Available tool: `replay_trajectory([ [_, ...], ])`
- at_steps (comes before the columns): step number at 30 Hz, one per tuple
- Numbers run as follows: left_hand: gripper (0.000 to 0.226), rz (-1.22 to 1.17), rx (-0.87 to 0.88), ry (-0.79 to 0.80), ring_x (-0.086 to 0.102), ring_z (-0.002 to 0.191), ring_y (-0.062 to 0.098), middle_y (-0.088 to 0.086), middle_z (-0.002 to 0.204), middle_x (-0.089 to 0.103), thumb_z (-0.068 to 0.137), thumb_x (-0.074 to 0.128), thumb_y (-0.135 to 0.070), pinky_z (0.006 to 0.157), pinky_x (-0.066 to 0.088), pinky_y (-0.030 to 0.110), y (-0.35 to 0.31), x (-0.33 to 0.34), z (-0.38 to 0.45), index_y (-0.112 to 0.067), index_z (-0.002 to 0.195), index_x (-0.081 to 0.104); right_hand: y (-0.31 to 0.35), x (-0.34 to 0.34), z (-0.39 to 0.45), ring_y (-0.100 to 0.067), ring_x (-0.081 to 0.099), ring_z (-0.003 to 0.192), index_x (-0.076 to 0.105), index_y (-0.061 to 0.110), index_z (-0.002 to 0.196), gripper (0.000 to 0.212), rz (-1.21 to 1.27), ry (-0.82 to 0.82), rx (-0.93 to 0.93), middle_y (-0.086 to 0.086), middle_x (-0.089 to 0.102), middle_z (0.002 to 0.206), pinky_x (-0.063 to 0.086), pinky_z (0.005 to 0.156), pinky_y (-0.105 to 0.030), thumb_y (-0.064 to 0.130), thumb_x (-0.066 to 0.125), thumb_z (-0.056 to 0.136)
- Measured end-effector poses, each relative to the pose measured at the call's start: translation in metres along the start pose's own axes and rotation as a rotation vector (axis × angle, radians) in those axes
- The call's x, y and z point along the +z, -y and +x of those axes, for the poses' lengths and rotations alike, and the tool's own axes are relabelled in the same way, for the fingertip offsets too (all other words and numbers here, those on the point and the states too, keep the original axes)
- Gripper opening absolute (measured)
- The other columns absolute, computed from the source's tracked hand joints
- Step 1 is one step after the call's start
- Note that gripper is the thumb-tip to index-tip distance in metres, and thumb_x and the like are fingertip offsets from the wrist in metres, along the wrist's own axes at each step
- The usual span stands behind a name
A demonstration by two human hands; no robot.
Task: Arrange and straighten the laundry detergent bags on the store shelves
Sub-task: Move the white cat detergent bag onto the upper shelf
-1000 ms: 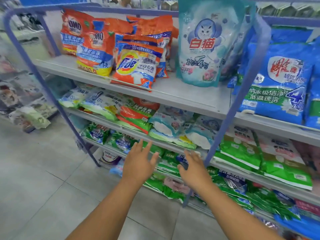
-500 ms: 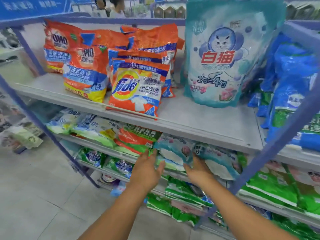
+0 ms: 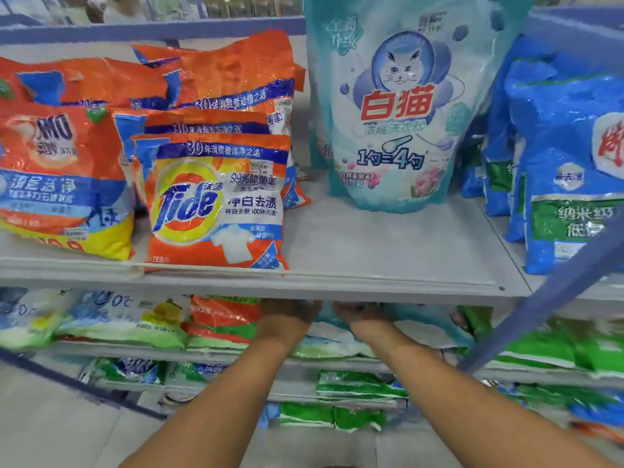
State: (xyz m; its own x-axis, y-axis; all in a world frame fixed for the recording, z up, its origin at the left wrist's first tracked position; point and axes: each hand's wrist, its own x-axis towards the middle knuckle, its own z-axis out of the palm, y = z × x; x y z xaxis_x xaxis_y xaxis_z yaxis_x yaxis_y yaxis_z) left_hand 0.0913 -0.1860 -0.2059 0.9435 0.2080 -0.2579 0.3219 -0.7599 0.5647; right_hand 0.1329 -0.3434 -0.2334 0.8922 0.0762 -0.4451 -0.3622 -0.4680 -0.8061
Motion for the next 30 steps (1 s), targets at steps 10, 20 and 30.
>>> replay_trajectory([
  [10, 0.046, -0.16, -0.058, 0.323, 0.062, 0.121, 0.022, 0.003, 0.134, 0.065, 0.086, 0.074, -0.048, 0.102, 0.048, 0.028, 0.035, -0.003, 0.023, -0.022, 0.123, 0.069, -0.02, 0.013, -0.031, -0.021, 0.065, 0.086, 0.071, 0.014, 0.092, 0.025, 0.403, -0.021, 0.357, -0.005, 0.073, 0.096, 0.052, 0.071, -0.026, 0.03, 0.083, 0.077],
  [20, 0.041, -0.269, -0.055, 0.129, 0.053, 0.068, 0.017, 0.003, 0.082, 0.057, 0.081, 0.079, -0.048, 0.056, 0.035, 0.028, 0.065, 0.022, -0.021, -0.017, 0.079, 0.053, -0.045, 0.042, -0.088, -0.029, 0.074, 0.088, 0.071, 0.012, 0.112, 0.03, 0.678, -0.038, 0.421, -0.012, 0.076, 0.108, 0.061, 0.077, -0.048, 0.031, 0.074, 0.088],
  [30, 0.043, -0.943, -0.346, 0.606, 0.075, 0.1, 0.024, 0.006, 0.105, 0.078, 0.086, 0.075, -0.035, 0.094, 0.056, 0.036, 0.069, 0.026, -0.106, -0.01, 0.12, 0.069, -0.089, 0.008, -0.17, -0.028, 0.072, 0.107, 0.059, 0.019, 0.13, 0.074, 0.618, 0.023, 0.198, -0.007, 0.075, 0.117, 0.057, 0.092, -0.047, 0.027, 0.093, 0.066],
])
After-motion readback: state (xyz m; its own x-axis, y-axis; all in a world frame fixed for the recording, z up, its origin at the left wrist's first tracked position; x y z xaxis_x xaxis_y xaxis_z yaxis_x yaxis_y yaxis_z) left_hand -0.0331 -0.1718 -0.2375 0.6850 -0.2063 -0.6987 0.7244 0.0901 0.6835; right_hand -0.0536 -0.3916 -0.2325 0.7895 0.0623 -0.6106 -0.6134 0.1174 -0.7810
